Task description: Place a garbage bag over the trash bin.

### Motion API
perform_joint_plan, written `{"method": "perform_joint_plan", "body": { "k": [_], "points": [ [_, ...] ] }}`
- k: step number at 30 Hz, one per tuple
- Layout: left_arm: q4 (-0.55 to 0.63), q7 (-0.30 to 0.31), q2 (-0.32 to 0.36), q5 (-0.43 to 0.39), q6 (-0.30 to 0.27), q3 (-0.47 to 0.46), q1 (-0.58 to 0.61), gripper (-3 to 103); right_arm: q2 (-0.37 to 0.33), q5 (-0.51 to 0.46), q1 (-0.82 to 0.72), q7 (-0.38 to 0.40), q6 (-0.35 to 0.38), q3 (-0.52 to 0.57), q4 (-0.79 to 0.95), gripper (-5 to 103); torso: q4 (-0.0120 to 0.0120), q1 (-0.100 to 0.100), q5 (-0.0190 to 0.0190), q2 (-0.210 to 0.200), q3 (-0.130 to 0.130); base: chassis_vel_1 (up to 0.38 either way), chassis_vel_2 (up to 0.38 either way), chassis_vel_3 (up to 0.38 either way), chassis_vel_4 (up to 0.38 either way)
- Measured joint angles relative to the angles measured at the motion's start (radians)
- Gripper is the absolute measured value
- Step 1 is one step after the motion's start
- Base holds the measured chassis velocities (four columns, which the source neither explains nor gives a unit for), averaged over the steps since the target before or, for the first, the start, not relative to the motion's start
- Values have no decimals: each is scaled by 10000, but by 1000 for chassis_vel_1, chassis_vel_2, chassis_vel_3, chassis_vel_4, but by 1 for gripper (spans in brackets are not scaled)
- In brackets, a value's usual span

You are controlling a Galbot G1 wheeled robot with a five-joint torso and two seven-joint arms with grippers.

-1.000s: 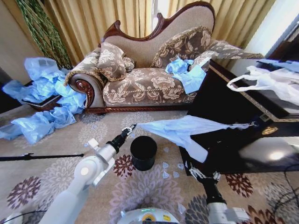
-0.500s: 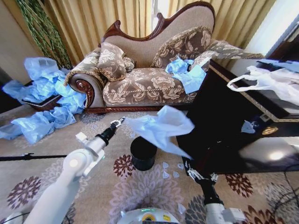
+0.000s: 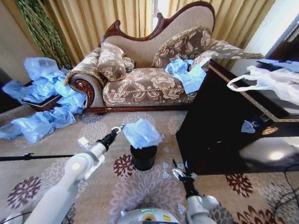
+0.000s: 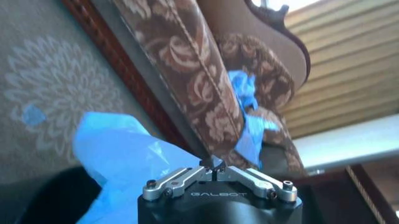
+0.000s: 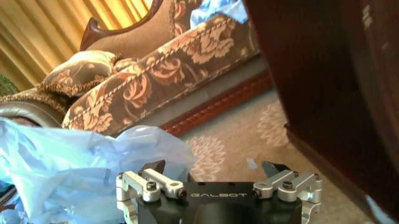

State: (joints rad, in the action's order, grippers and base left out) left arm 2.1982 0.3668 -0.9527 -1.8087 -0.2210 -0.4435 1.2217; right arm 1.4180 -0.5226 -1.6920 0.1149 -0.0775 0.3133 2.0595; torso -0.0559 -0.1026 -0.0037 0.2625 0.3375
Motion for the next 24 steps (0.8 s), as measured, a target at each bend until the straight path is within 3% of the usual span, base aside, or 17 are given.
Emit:
{"method": "perform_joint_plan", "body": {
  "k": [7,14,20,24],
  "points": [
    [70,1,651,-175,-44,413,-426,0,-60,-3,1350,-67,11,-641,-1132,100,6,0,2,0,0,0,0,0,0],
    [669,-627,2337,-1354,-117,621,-1480,0,-37,-359,2470,-87,165,-849,-1658,100,6,-1,3,0,0,0,0,0,0],
    [934,-939,3256,-2176,-120,796,-2371,0,153,-693,2724,-294,156,-650,-1646,100,8,-1,3,0,0,0,0,0,0],
    [1043,-1068,3795,-2595,-120,914,-2795,0,72,-1874,2649,-384,482,-356,-959,100,4,-1,2,0,0,0,0,0,0]
  ]
}}
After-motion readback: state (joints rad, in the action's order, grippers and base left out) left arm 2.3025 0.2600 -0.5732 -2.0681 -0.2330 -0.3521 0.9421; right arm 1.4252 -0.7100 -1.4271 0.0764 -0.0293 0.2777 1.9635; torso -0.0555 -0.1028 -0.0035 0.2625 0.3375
